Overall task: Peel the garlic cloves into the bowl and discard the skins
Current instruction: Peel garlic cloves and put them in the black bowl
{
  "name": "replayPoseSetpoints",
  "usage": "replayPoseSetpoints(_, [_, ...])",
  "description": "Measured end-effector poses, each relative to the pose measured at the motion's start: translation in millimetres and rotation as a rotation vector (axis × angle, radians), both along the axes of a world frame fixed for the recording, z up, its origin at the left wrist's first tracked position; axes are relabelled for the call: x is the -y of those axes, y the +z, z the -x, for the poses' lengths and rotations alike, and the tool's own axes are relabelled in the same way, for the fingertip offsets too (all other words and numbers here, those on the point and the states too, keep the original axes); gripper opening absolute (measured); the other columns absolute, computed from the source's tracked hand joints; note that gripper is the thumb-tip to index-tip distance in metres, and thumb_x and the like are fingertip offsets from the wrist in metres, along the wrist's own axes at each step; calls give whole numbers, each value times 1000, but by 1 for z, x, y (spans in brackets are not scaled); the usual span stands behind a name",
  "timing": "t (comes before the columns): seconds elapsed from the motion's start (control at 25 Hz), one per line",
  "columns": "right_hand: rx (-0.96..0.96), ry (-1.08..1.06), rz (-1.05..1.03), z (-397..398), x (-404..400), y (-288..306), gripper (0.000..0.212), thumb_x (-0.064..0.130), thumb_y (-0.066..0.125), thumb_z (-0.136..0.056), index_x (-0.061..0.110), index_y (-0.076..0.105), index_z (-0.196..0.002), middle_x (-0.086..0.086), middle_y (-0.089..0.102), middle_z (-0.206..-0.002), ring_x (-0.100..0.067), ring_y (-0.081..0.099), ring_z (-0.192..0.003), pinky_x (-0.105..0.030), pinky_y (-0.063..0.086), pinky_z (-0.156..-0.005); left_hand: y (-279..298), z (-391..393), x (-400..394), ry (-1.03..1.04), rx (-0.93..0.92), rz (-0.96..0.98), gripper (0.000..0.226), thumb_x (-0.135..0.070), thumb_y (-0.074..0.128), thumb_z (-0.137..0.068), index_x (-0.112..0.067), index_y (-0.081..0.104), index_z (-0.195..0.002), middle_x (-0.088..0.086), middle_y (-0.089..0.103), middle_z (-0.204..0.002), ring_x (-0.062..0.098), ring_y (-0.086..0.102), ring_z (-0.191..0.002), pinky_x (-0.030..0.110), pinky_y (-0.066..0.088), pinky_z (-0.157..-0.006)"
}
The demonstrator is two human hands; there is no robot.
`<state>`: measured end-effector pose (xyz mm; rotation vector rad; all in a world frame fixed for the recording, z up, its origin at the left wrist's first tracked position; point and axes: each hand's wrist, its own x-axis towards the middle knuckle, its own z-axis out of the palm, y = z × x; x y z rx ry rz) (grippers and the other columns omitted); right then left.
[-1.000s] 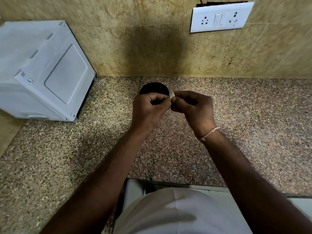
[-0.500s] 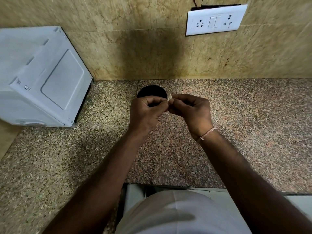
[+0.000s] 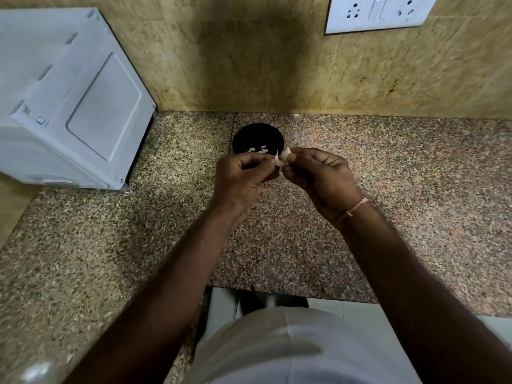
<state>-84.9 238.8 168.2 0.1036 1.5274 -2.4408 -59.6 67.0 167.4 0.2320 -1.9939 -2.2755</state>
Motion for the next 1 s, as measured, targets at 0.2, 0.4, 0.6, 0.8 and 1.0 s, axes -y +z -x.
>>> replayPoseSetpoints(0.2, [183, 119, -50, 0, 24, -41, 8, -3, 65, -95, -5, 70, -100, -17, 72, -92, -24, 71, -79, -34, 63, -78, -37, -18, 30, 87, 175, -65, 2, -2, 78, -90, -3, 79, -89, 14, 78, -84, 24, 77, -77, 30, 62, -73])
replayPoseSetpoints(0.4, [-22, 280, -750, -11, 72, -114, 8, 8, 80, -87, 12, 76, -94, -6, 76, -86, -12, 72, -79, -26, 60, -81, -95, -64, 71, 269, 442, -85, 11, -5, 77, -91, -8, 78, -81, 14, 77, -80, 23, 73, -70, 35, 63, -72])
replayPoseSetpoints(0.6, [-429, 447, -1084, -22, 102, -152, 18, 16, 75, -83, 18, 78, -101, 0, 76, -87, -15, 70, -79, -31, 56, -78, -125, -98, 92, 381, 545, -138, 21, -3, 74, -92, -10, 77, -72, 11, 75, -71, 17, 70, -60, 26, 60, -57])
replayPoseSetpoints(0.8, [-444, 441, -1076, -26, 99, -153, 28, 11, 75, -85, 18, 77, -112, -1, 77, -102, -8, 66, -81, -23, 57, -76, -133, -99, 92, 337, 561, -151, 10, -6, 74, -93, -3, 76, -84, 15, 76, -77, 20, 72, -64, 26, 58, -58])
replayPoseSetpoints(1.0, [-335, 409, -989, -31, 76, -137, 28, 15, 77, -89, 20, 77, -116, 4, 78, -101, -5, 73, -90, -28, 61, -84, -143, -79, 63, 233, 623, -172, 11, -8, 69, -99, -3, 73, -89, 16, 78, -82, 24, 73, -67, 29, 60, -59])
